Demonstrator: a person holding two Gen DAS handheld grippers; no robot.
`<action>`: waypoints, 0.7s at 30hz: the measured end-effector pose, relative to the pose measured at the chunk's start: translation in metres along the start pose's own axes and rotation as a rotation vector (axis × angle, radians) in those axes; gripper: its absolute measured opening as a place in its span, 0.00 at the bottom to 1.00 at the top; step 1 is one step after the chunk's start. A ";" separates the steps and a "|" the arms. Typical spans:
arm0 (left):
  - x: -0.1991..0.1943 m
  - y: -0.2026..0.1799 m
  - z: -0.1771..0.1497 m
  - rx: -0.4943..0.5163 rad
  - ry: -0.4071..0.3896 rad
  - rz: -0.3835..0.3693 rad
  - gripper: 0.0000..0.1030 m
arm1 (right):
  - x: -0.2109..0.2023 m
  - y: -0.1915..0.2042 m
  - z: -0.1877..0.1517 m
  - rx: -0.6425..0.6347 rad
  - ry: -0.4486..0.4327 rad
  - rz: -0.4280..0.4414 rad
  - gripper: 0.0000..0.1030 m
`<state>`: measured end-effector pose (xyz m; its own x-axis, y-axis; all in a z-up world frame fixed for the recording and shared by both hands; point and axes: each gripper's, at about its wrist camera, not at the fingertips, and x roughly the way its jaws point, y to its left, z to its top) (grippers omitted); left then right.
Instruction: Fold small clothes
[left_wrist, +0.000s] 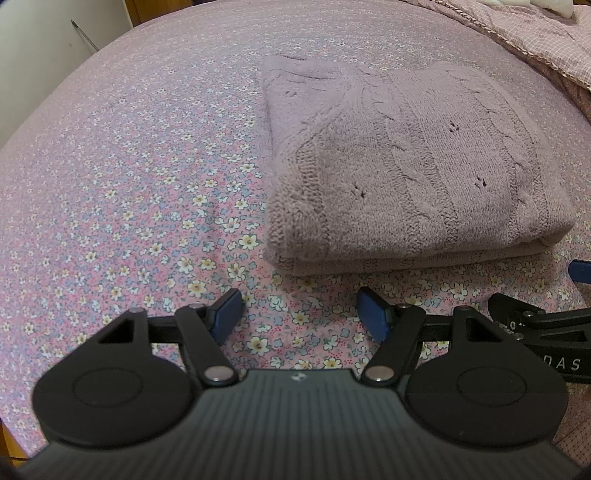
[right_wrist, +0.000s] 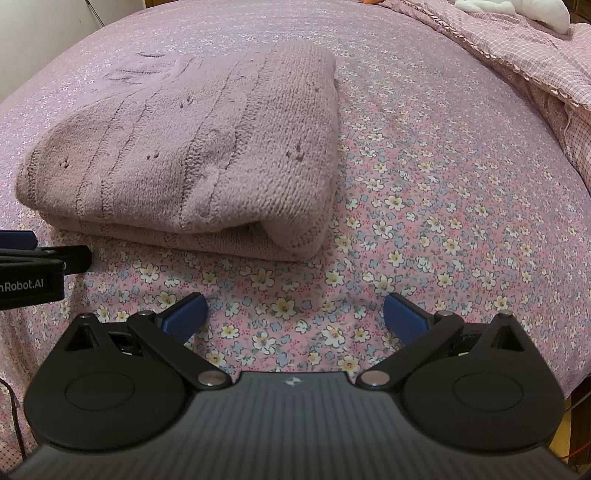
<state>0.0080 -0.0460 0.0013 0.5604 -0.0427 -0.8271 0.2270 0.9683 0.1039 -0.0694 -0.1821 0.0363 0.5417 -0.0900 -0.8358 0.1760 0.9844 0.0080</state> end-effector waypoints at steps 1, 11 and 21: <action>0.000 0.000 0.000 0.000 0.000 -0.001 0.68 | 0.000 0.000 0.000 0.000 -0.001 0.000 1.00; -0.001 0.000 -0.001 0.002 -0.006 0.003 0.69 | -0.002 0.001 -0.002 -0.006 -0.008 -0.003 1.00; -0.001 0.000 -0.002 0.001 -0.007 0.001 0.69 | -0.001 0.001 -0.002 -0.006 -0.008 -0.003 1.00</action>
<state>0.0061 -0.0455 0.0009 0.5659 -0.0433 -0.8233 0.2275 0.9680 0.1055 -0.0713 -0.1803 0.0364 0.5474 -0.0940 -0.8316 0.1728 0.9849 0.0024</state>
